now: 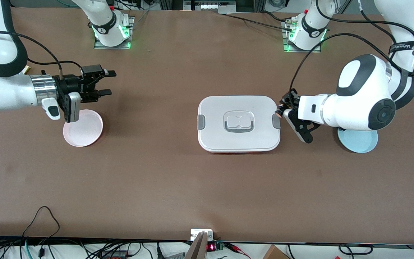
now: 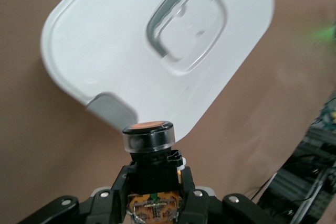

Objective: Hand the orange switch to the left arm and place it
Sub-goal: 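Carry the switch with the left gripper over the light-blue dish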

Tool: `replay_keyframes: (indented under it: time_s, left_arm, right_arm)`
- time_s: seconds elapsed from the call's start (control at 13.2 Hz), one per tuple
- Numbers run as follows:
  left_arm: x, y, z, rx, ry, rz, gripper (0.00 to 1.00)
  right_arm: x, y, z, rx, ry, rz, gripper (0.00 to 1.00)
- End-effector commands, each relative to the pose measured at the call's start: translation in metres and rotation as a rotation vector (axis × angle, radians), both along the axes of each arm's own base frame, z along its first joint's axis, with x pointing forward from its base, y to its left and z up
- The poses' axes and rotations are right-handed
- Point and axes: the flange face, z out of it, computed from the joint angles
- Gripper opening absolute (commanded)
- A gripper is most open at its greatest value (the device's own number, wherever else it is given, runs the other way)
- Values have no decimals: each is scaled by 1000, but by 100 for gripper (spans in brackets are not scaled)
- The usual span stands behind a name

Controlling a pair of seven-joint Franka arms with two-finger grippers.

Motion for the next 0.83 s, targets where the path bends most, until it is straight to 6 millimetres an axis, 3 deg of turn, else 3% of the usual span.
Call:
replay_keyframes:
  time_s: [0.0, 0.15, 0.3, 0.53, 0.76]
  left_arm:
    - [4, 12, 2, 168, -49, -76, 18]
    - [9, 30, -4, 267, -91, -186, 18]
    - [17, 60, -10, 320, -111, -267, 19]
    - [23, 130, -43, 292, -118, -364, 19]
    - [31, 185, -77, 244, -180, -532, 19]
  right_arm:
    - [-1, -4, 21, -194, 85, -102, 100]
    - [-3, 3, 28, -359, 125, -146, 100]
    - [-7, 11, 35, -548, 116, -169, 100]
    - [-8, 28, 50, -817, 72, -219, 100]
    - [-3, 26, 71, -1045, -61, -187, 100]
